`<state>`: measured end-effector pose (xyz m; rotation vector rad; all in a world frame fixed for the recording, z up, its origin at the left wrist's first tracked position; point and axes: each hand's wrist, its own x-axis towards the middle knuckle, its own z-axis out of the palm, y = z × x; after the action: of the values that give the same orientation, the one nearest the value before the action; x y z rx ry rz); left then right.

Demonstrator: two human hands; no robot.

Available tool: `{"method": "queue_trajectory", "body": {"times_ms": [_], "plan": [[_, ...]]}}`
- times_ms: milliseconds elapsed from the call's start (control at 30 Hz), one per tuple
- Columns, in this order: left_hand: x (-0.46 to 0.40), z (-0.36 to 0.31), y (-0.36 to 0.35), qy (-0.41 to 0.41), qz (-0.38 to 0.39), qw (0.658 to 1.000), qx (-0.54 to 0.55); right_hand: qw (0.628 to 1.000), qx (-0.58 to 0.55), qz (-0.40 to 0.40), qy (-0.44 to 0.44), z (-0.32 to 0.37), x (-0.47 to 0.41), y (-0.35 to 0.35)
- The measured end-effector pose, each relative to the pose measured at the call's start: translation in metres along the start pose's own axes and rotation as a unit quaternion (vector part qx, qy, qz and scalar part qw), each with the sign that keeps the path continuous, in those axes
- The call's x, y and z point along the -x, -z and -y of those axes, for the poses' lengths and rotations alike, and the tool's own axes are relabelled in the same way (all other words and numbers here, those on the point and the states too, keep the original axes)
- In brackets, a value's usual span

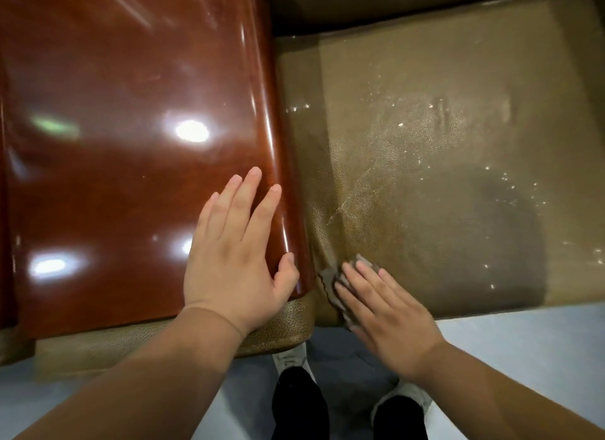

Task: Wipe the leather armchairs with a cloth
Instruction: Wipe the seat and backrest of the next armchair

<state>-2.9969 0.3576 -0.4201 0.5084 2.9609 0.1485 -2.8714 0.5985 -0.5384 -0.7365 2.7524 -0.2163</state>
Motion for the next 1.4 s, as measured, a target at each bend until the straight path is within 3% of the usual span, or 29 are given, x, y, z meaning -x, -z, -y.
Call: {"method": "queue_trajectory", "body": {"times_ms": [67, 133, 200, 267, 300, 367, 433, 467, 500, 567, 633, 667, 733, 800, 867, 900, 967, 1000, 1067, 1100, 1133, 1167, 1200, 1267, 1333, 1400], "plan": [[-0.001, 0.000, 0.002, 0.000, -0.005, 1.000, 0.000, 0.999, 0.016, -0.014, 0.024, -0.040, 0.008, 0.002], [-0.005, -0.003, 0.000, -0.002, -0.003, 1.000, 0.006, 0.991, 0.020, -0.042, -0.122, -0.089, -0.006, 0.015], [-0.003, -0.005, -0.002, 0.002, 0.006, 1.000, 0.003, 0.949, -0.029, -0.045, -0.309, -0.109, -0.031, 0.027], [0.003, -0.005, -0.003, 0.004, 0.008, 1.000, 0.003, 0.923, -0.042, -0.061, -0.378, -0.078, -0.050, 0.024], [0.005, -0.005, -0.003, 0.003, 0.008, 1.000, 0.002, 0.940, -0.034, -0.063, -0.333, -0.055, -0.051, 0.018], [0.005, -0.003, 0.000, -0.002, 0.010, 1.000, -0.002, 0.994, -0.020, -0.031, -0.103, -0.016, -0.036, 0.006], [0.002, -0.002, 0.002, -0.004, 0.006, 1.000, -0.003, 0.995, 0.007, 0.016, 0.096, -0.027, -0.031, 0.006], [0.001, -0.002, 0.002, -0.005, 0.004, 1.000, -0.002, 0.993, 0.024, 0.011, 0.115, -0.048, -0.039, 0.010], [-0.001, -0.004, 0.002, -0.005, 0.002, 1.000, 0.001, 0.996, 0.040, -0.004, 0.075, -0.069, -0.051, 0.017], [-0.002, -0.004, -0.001, -0.005, -0.006, 1.000, 0.009, 0.993, 0.054, -0.031, -0.099, -0.113, -0.086, 0.036], [-0.001, -0.005, -0.004, -0.003, -0.001, 1.000, 0.009, 0.958, -0.009, -0.006, -0.285, -0.131, -0.116, 0.059], [0.001, -0.005, -0.005, 0.002, 0.003, 1.000, 0.006, 0.945, -0.032, -0.012, -0.326, -0.121, -0.125, 0.063], [0.003, -0.006, -0.002, 0.004, 0.016, 1.000, 0.001, 0.966, -0.034, -0.008, -0.257, -0.082, -0.119, 0.052], [0.003, -0.008, 0.003, 0.001, 0.025, 1.000, 0.005, 0.998, -0.022, 0.005, -0.051, -0.039, -0.082, 0.029], [0.003, -0.008, 0.005, 0.000, 0.021, 1.000, 0.008, 0.991, -0.018, 0.056, 0.119, -0.042, -0.063, 0.026], [0.004, -0.008, 0.006, 0.000, 0.021, 1.000, 0.010, 0.986, -0.001, 0.055, 0.160, -0.060, -0.070, 0.028], [0.002, -0.007, 0.004, -0.002, 0.020, 1.000, 0.019, 0.994, 0.042, 0.018, 0.100, -0.099, -0.100, 0.042], [0.002, -0.007, 0.003, -0.004, 0.024, 1.000, 0.019, 0.999, 0.049, 0.002, 0.005, -0.115, -0.120, 0.049], [0.000, -0.007, 0.001, -0.003, 0.043, 0.999, 0.014, 0.974, -0.003, 0.007, -0.225, -0.120, -0.155, 0.066], [0.000, -0.006, 0.000, 0.001, 0.047, 0.999, 0.014, 0.961, -0.019, 0.009, -0.274, -0.108, -0.165, 0.069], [-0.001, -0.004, 0.000, 0.002, 0.048, 0.999, 0.017, 0.966, -0.014, 0.017, -0.256, -0.089, -0.168, 0.066], [-0.002, -0.002, 0.000, 0.001, 0.049, 0.999, 0.021, 0.983, -0.009, 0.048, -0.179, -0.070, -0.164, 0.060], [-0.002, -0.001, 0.001, 0.001, 0.049, 0.998, 0.026, 0.995, -0.006, 0.080, -0.064, -0.054, -0.151, 0.055], [-0.003, 0.001, 0.004, 0.002, 0.041, 0.999, 0.031, 0.985, 0.009, 0.111, 0.134, -0.054, -0.127, 0.055], [-0.004, 0.001, 0.006, -0.003, 0.034, 0.999, 0.036, 0.981, 0.057, 0.094, 0.162, -0.090, -0.134, 0.065], [-0.005, 0.001, 0.004, 0.000, 0.023, 0.999, 0.040, 0.991, 0.114, 0.032, 0.060, -0.134, -0.161, 0.080]]}}
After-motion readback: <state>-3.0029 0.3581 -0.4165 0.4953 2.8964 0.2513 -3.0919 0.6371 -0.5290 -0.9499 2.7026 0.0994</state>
